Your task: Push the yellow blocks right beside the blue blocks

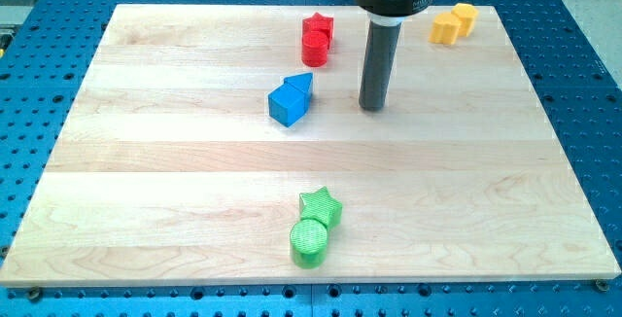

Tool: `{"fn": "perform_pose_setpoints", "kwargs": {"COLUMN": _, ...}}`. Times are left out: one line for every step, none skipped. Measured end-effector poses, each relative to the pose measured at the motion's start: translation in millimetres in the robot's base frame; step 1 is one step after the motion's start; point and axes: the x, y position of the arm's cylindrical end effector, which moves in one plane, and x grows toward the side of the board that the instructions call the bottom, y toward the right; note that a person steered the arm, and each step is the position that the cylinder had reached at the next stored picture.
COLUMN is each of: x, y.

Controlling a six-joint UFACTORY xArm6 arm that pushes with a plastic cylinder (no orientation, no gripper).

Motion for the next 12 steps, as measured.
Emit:
{"fn": "perform_pose_setpoints", "kwargs": {"x": 15, "y": 21}}
{"fn": "perform_pose_setpoints", "kwargs": {"x": -35, "y": 63}}
{"fn": "perform_pose_setpoints", "kwargs": {"x": -87, "y": 113}}
{"fn": "perform_pose_setpoints", "kwargs": {"x": -124, "y": 159}}
{"fn": "perform_pose_setpoints", "kwargs": {"x": -144, "y": 194}}
{"fn": "perform_pose_setpoints", "kwargs": {"x": -180, "y": 207}}
{"fn": "perform_pose_setpoints", "kwargs": {"x": -183, "y": 172}}
{"fn": "perform_pose_setpoints", "kwargs": {"x": -166, "y": 121}}
{"fn": "perform_pose_setpoints", "kwargs": {"x": -160, "y": 97}}
{"fn": "perform_pose_setpoints", "kwargs": {"x": -176, "y": 50}}
{"fn": "perform_pose_setpoints", "kwargs": {"x": -153, "y": 52}}
{"fn": "perform_pose_setpoints", "kwargs": {"x": -118, "y": 85}}
